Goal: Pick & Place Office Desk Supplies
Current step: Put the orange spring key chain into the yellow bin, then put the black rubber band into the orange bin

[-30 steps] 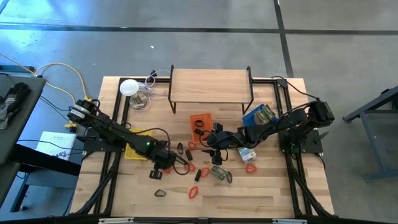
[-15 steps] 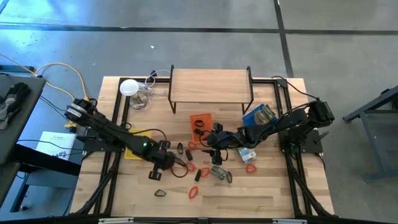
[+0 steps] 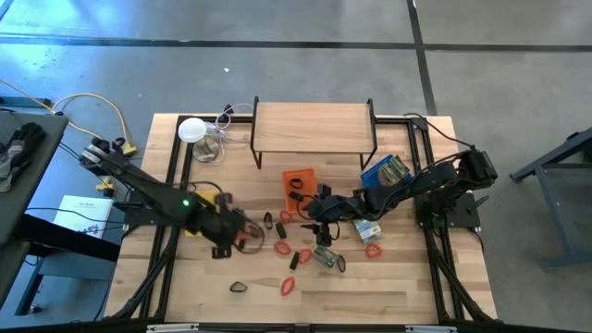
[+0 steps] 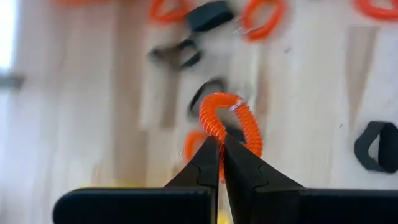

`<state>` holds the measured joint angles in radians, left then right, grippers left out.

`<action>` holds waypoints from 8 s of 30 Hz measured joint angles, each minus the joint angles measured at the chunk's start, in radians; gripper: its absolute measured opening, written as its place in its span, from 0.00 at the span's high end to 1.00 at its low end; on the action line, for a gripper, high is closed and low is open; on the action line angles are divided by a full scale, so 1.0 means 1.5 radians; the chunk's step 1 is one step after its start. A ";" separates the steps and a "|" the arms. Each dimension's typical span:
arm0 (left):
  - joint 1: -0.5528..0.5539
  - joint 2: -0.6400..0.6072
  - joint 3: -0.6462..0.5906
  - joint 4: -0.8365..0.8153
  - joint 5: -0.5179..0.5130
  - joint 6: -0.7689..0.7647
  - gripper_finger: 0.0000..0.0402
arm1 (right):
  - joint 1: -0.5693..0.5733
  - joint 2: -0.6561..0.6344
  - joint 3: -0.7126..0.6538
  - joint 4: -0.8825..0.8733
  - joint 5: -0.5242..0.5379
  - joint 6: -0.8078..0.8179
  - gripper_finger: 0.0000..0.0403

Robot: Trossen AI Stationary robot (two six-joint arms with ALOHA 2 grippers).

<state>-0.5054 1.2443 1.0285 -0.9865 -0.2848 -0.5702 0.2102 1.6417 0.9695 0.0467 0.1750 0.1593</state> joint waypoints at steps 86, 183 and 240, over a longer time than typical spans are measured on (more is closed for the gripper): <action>0.132 0.171 -0.217 0.421 0.098 0.220 0.68 | 0.004 0.001 0.000 -0.018 0.003 -0.001 0.43; 0.207 0.055 -0.182 0.745 0.091 0.120 1.00 | -0.012 0.076 0.000 0.320 0.020 -0.216 0.82; 0.160 0.054 -0.182 0.642 0.073 0.123 0.69 | -0.066 0.076 0.000 0.047 0.181 -0.019 0.49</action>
<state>-0.2659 1.3258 0.7555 -0.0230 -0.1746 -0.3864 0.1115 1.7561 0.9695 0.1169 0.4458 0.1311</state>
